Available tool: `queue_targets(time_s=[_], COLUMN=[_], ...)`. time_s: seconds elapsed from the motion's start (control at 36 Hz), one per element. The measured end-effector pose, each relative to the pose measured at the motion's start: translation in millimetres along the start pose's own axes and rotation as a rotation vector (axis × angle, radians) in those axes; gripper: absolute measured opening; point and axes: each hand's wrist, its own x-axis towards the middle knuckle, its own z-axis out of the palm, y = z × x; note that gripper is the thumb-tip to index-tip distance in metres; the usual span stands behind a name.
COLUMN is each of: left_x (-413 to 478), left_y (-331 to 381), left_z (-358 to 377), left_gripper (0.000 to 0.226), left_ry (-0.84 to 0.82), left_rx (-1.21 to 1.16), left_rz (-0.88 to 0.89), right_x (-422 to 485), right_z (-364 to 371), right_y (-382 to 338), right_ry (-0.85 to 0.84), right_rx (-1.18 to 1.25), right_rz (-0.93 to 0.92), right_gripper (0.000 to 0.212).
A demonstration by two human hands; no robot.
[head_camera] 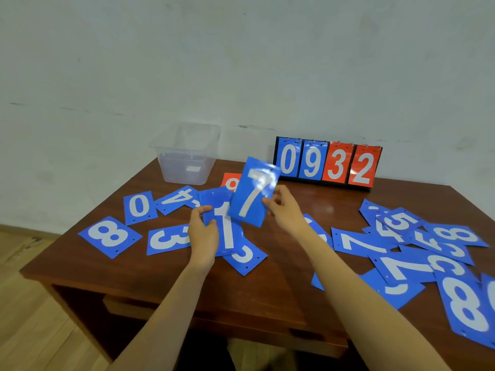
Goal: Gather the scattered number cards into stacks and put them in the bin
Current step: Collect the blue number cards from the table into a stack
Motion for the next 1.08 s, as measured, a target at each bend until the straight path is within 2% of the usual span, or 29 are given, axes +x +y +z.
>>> queue_targets(time_s=[0.11, 0.19, 0.33, 0.42, 0.53, 0.61, 0.67, 0.75, 0.86, 0.92, 1.0, 1.03, 1.08], left_x=[-3.4, -4.4, -2.7, 1.1, 4.8, 6.6, 6.6, 5.5, 1.8, 0.1, -0.2, 0.1, 0.9], left_y=[-0.1, -1.4, -5.3, -8.2, -13.6, -17.3, -17.8, -18.1, -17.4, -17.2, -16.9, -17.1, -17.7], left_z=[-1.6, -4.2, -14.5, -22.2, -34.8, -45.0, -50.5, -54.5, -54.9, -54.4, -54.8, -55.2, -55.7], left_gripper=[0.022, 0.015, 0.023, 0.023, 0.025, 0.028, 0.028, 0.028, 0.028, 0.028, 0.028, 0.029, 0.029], left_ry=[-0.003, -0.009, -0.008, 0.038, 0.132, 0.160, 0.173, 0.182, 0.162, 0.147, 0.121, 0.114, 0.095], left_rx=[-0.054, -0.116, -0.097, -0.077, -0.052, -0.074, -0.095, -0.117, -0.104, -0.090, -0.071, -0.063, -0.050], left_rz=[0.032, 0.007, 0.026, 0.010, -0.012, -0.044, -0.075, -0.102, -0.121, -0.122, -0.126, -0.132, -0.156], right_x=[-12.4, -16.3, -20.7, -16.7, -6.9, -5.5, -6.8, -5.1, -0.6, 0.0, 4.7, 5.7, 8.1], right_z=[13.0, 23.1, 43.0, 51.7, 53.0, 52.9, 56.1, 62.0, 63.0, 60.6, 53.4, 48.9, 37.2], right_y=[0.4, 1.7, -4.5, -4.3, 3.1, 1.8, -0.2, 1.9, 0.5, -0.6, 5.9, 8.6, 13.3], right_ry=[-0.190, -0.211, -0.288, -0.293, -0.318, -0.476, -0.566, -0.597, -0.584, -0.600, -0.537, -0.479, -0.333], right_rx=[-0.069, -0.208, -0.316, -0.494, -0.711, -0.879, -0.961, -0.999, -0.930, -0.925, -0.971, -0.976, -0.983], right_rz=[0.035, 0.017, -0.096, -0.133, 0.037, 0.233, 0.297, 0.351, 0.412, 0.403, 0.307, 0.261, 0.163], right_gripper=[0.012, 0.016, 0.033, 0.041, 0.048, 0.073, 0.082, 0.085, 0.093, 0.085, 0.036, 0.027, 0.027])
